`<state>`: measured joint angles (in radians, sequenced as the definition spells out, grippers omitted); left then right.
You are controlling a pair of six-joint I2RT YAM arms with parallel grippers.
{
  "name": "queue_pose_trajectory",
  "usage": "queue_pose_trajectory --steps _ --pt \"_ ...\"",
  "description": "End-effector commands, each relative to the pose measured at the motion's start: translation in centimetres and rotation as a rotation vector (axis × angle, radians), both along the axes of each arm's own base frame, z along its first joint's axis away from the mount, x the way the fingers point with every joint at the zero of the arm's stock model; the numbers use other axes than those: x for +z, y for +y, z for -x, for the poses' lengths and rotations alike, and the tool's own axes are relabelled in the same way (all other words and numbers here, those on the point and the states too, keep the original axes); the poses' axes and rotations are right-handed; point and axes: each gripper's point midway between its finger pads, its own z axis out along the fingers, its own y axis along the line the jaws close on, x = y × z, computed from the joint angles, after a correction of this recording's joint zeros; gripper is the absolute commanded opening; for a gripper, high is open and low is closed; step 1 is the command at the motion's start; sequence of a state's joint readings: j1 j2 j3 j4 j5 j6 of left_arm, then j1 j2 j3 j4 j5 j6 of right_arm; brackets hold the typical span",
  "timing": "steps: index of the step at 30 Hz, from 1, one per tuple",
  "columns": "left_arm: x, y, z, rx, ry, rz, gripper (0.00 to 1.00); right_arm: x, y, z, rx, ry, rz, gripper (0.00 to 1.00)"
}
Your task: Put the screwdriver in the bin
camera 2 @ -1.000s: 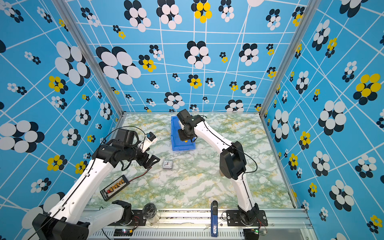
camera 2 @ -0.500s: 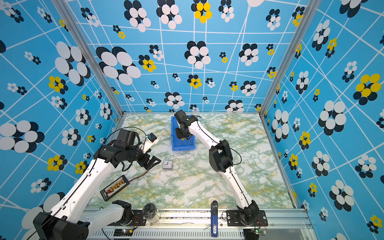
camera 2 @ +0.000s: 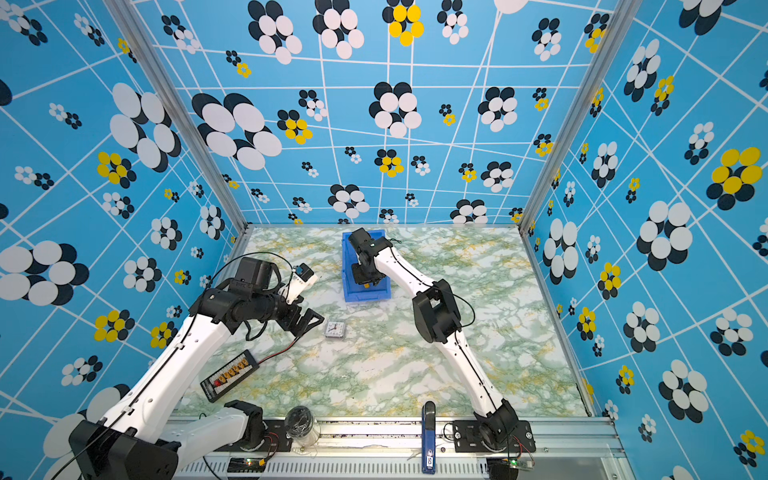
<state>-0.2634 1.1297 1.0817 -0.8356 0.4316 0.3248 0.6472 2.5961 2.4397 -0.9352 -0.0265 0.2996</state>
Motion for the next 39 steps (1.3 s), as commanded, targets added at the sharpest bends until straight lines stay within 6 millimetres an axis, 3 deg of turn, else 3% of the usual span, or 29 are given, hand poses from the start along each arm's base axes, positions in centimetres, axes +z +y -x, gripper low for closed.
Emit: queue_pose_trajectory --steps 1,8,13,17,21,28,33,37,39 --pt "1.0 -0.7 -0.4 -0.002 -0.007 0.035 0.99 -0.5 0.2 -0.4 -0.013 0.010 -0.016 0.24" --pt "0.8 -0.5 -1.0 0.019 -0.003 0.023 0.99 -0.8 0.1 -0.3 -0.012 0.019 -0.015 0.33" --pt "0.5 0.3 -1.8 0.063 -0.026 -0.011 0.99 0.6 0.3 -0.6 -0.011 -0.008 -0.028 0.42" --pt "0.5 1.1 -2.9 0.129 -0.045 -0.010 0.99 4.4 0.0 -1.3 -0.013 -0.084 -0.036 0.46" --pt "0.0 2.4 -4.3 0.212 -0.060 -0.043 0.99 9.7 -0.2 -1.6 -0.013 -0.173 -0.071 0.48" --pt "-0.6 5.9 -6.8 0.390 -0.042 -0.053 0.99 19.0 -2.4 -0.2 -0.017 -0.311 -0.093 0.50" --pt "-1.3 9.5 -9.0 0.541 0.013 -0.019 1.00 24.4 -5.7 2.1 -0.047 -0.433 -0.103 0.54" --pt "-2.2 12.1 -10.5 0.636 0.017 -0.012 0.99 26.1 -9.6 3.8 -0.119 -0.528 -0.099 0.61" --pt "-2.7 13.1 -10.8 0.663 -0.006 -0.022 0.99 25.9 -12.9 4.4 -0.198 -0.568 -0.095 0.67"
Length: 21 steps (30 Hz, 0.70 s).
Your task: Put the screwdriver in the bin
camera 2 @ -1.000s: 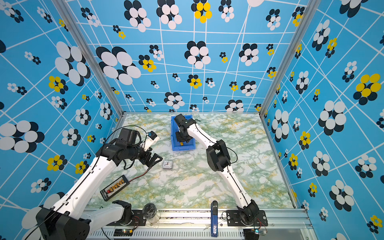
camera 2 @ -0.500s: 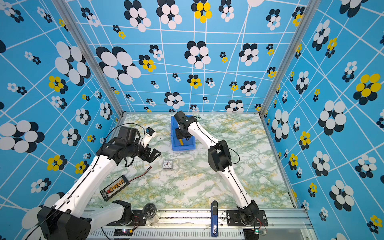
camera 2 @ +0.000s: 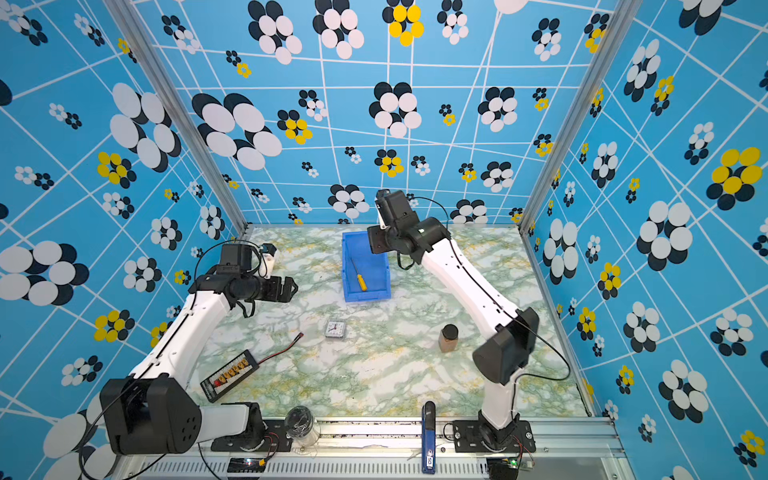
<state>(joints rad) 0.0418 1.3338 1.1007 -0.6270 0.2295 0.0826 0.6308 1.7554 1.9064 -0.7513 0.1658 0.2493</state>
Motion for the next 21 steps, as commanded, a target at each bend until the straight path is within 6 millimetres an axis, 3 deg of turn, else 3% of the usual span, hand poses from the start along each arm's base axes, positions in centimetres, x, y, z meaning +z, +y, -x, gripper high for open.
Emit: queue_pose_trajectory --steps 1,8,11,17,21 --pt "0.5 1.5 -1.2 0.063 -0.067 -0.014 0.99 -1.6 -5.1 -1.1 -0.155 -0.058 0.011 0.68" --pt "-1.5 3.2 -1.0 0.144 -0.109 -0.045 1.00 -6.0 -18.9 0.1 -0.494 -0.079 -0.014 0.73" --pt "-1.8 3.5 -1.0 0.175 -0.126 -0.044 1.00 -7.5 -23.3 0.3 -0.606 -0.088 -0.044 0.75" --pt "-3.5 4.1 -1.4 0.227 -0.230 -0.041 0.99 -10.7 -29.2 0.6 -0.738 -0.168 0.038 0.77" --pt "-4.6 4.5 -1.8 0.280 -0.333 -0.014 0.99 -12.3 -30.8 1.0 -0.765 -0.288 0.107 0.78"
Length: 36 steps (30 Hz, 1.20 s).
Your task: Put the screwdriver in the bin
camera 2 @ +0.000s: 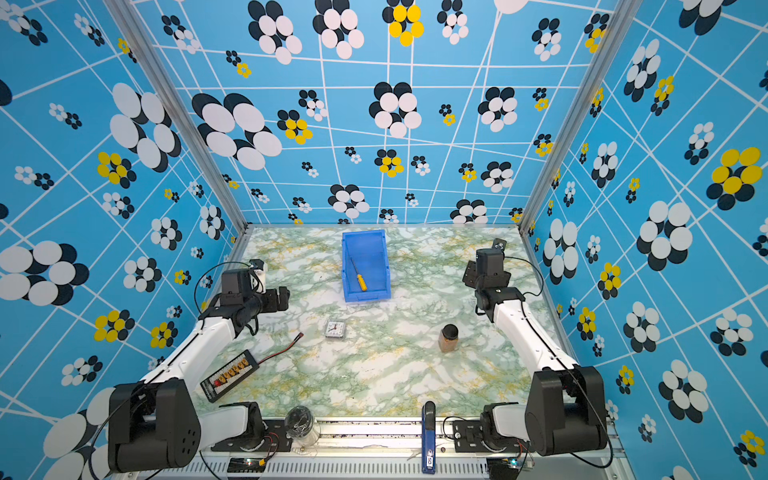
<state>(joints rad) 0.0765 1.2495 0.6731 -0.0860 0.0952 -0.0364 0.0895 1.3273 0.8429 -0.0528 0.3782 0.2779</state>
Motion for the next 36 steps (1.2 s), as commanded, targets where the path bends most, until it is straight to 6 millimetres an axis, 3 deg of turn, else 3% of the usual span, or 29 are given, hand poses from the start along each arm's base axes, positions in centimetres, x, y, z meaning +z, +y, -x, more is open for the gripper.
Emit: queue_pose_trajectory --steps 1,4,11,17,22,28,29,30,31,36 --pt "1.5 1.0 -1.7 0.071 -0.183 0.013 0.99 1.5 -1.8 -0.4 -0.049 -0.171 0.110 0.78" --pt "1.0 1.1 -2.0 0.081 -0.241 0.017 0.99 0.4 -2.7 0.8 -0.091 -0.187 0.146 0.78" --pt "0.5 1.8 -2.0 0.106 -0.379 -0.025 0.99 -2.5 -2.3 2.3 -0.036 -0.195 0.173 0.80" --pt "1.3 2.0 -1.8 0.128 -0.484 -0.024 0.99 -4.9 -1.6 2.5 0.000 -0.190 0.143 0.80" --pt "0.2 1.2 -1.9 0.104 -0.528 -0.022 0.99 -4.7 -1.9 2.4 -0.001 -0.232 0.165 0.80" --pt "-0.8 -0.6 -1.6 0.038 -0.562 -0.074 0.99 -6.0 -1.5 1.2 0.029 -0.256 0.172 0.81" --pt "-0.7 -0.6 -1.5 0.041 -0.567 -0.088 0.99 -6.8 -1.1 0.9 0.064 -0.230 0.170 0.83" --pt "-0.7 -0.5 -1.4 0.048 -0.578 -0.092 0.99 -7.3 -0.6 0.5 0.090 -0.216 0.164 0.97" --pt "-0.5 -0.6 -1.4 0.041 -0.588 -0.092 0.99 -7.2 -0.7 0.6 0.085 -0.241 0.164 0.99" --pt "-0.6 -0.9 -1.4 0.027 -0.583 -0.087 0.99 -7.4 -1.1 0.8 0.061 -0.218 0.166 0.99"
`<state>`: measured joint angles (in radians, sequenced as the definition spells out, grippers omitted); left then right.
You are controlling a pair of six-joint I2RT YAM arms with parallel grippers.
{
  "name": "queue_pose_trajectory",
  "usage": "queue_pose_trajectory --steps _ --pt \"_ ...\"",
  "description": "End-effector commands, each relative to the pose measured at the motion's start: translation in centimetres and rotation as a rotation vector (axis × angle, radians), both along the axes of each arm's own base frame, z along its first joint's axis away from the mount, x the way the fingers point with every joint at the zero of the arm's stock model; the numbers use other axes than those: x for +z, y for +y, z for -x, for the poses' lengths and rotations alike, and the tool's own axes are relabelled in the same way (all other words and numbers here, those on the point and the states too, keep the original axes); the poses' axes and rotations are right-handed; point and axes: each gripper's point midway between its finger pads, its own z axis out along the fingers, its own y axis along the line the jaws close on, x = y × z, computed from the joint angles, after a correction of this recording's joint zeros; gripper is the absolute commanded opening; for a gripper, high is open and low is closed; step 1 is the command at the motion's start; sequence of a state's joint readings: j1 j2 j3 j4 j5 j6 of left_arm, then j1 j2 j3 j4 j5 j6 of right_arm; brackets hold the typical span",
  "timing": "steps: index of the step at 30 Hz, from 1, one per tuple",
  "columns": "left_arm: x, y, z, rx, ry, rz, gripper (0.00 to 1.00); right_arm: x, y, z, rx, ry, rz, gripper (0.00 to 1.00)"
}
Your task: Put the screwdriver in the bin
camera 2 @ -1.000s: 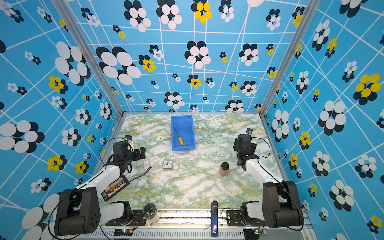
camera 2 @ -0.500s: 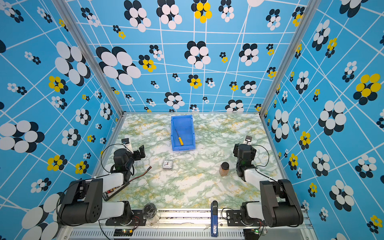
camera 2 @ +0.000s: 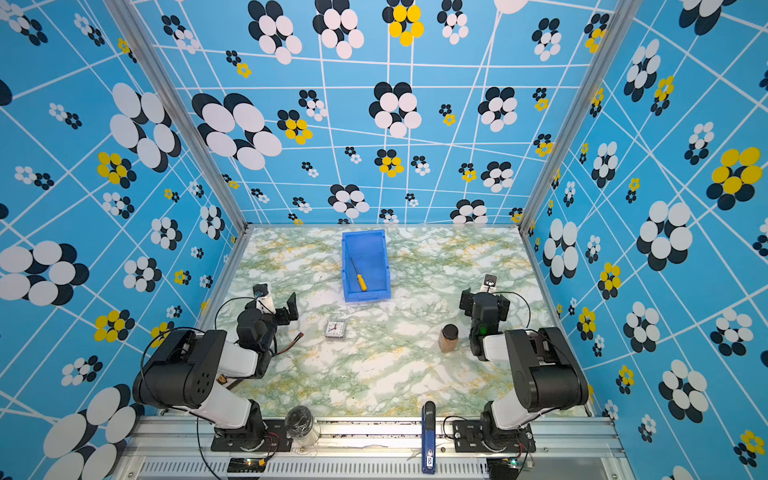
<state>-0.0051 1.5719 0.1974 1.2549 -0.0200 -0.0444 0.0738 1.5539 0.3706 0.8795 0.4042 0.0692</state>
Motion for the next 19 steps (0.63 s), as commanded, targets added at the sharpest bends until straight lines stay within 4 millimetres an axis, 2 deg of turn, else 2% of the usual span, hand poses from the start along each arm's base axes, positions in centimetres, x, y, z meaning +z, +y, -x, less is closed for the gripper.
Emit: queue_pose_trajectory --steps 1,19 --pt "0.88 0.07 -0.10 0.006 -0.041 -0.020 0.99 1.31 -0.03 -0.44 0.008 -0.055 -0.002 0.99" --pt "0.89 0.37 0.04 0.023 -0.046 -0.020 0.99 1.38 -0.04 -0.48 0.007 -0.059 -0.001 0.99"
